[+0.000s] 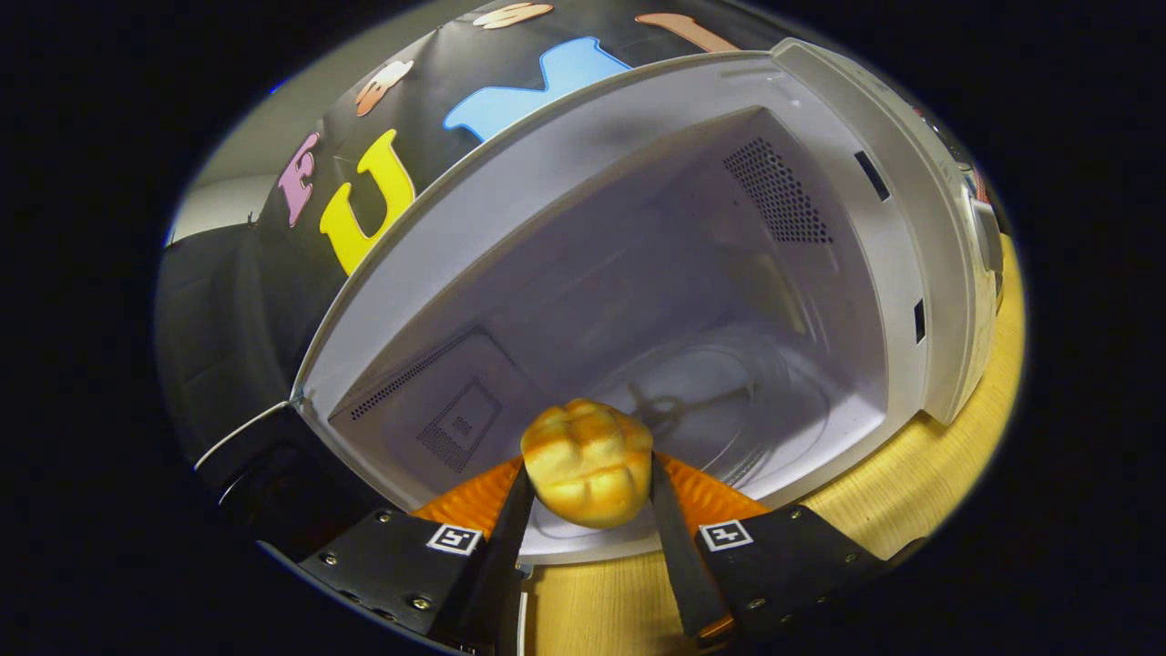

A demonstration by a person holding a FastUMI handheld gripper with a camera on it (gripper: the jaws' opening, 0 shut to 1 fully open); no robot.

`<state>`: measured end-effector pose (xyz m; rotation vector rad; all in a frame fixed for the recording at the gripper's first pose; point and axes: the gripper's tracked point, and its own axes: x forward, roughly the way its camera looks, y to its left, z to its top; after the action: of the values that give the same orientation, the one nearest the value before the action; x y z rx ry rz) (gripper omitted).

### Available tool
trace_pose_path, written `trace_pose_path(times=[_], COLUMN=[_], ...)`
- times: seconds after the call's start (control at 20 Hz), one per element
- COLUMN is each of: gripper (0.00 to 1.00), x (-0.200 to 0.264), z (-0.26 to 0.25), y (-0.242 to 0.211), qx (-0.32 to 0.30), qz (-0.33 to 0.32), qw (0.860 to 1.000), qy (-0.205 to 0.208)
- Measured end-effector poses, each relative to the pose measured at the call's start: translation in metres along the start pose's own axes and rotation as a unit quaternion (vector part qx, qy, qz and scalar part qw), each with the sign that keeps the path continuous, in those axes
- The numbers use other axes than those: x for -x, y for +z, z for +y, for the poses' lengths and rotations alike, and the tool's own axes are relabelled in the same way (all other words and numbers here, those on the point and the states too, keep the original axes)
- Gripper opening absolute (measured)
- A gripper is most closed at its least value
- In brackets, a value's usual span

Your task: Open the microwave, put the food inside, and close the microwave door.

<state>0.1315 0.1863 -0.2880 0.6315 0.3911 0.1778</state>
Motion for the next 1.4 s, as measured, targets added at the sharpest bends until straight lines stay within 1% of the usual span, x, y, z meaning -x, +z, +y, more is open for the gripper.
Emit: trace_pose_path(times=[0.1,0.15,0.2,0.3,0.35,0.45,0.55,0.75,0.95,1.05,1.15,1.25,1.4], gripper=[0.77,0.83,0.83,0.88,0.96,0.96,0.96,0.96,0.96,0.96,0.96,0.96,0.96], x=[-0.002,-0.004,-0.003,-0.005,-0.003,-0.003,0.000,0.033,0.089,0.128,0.173,0.213,0.269], z=[-0.005,-0.006,-0.008,-0.009,-0.010,-0.014,-0.015,0.019,0.049,0.073,0.095,0.116,0.151], y=[-0.001,-0.003,-0.006,0.000,0.006,0.013,0.010,0.014,0.021,0.022,0.030,0.033,0.026], qx=[0.008,0.014,0.018,0.029,0.039,0.057,0.053,0.028,0.078,0.102,0.129,0.144,0.164], qz=[0.004,0.006,0.009,0.000,-0.009,-0.020,-0.007,0.008,0.008,0.000,-0.027,-0.050,-0.066], qw=[1.000,1.000,1.000,1.000,0.999,0.998,0.998,0.999,0.994,0.988,0.981,0.974,0.959], qy=[-0.002,-0.002,0.000,-0.004,-0.010,-0.019,-0.016,0.036,0.076,0.115,0.145,0.169,0.219])
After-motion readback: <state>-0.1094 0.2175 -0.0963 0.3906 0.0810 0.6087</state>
